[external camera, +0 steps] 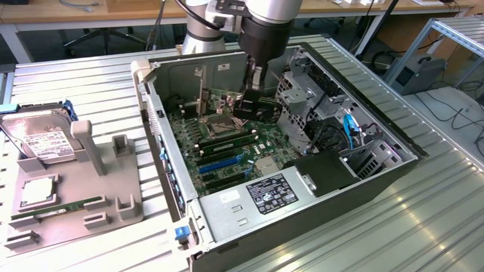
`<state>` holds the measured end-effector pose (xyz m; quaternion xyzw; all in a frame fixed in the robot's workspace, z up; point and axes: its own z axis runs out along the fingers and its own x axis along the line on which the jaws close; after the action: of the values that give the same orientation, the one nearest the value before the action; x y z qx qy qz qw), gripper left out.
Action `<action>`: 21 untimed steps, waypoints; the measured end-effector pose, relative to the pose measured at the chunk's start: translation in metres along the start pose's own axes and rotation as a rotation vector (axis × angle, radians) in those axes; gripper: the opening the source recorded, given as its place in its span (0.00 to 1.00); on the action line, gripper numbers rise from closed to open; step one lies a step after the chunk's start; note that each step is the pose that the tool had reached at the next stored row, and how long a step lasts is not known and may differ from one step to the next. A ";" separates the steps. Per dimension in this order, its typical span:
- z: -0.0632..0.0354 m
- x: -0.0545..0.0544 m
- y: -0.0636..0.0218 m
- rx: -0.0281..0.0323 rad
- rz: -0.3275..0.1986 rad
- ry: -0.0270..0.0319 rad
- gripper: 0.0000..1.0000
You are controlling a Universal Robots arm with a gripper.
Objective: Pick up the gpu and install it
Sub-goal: 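Insert the gpu into the slot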
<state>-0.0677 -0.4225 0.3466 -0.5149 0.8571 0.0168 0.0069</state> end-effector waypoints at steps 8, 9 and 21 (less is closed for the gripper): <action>0.0001 0.000 -0.0008 -0.0010 -0.035 0.0007 0.27; 0.0001 0.000 -0.0008 -0.0012 -0.040 0.0009 0.27; 0.0003 -0.001 -0.0014 -0.0029 -0.099 0.0021 0.27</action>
<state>-0.0661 -0.4225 0.3463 -0.5565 0.8306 0.0172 0.0061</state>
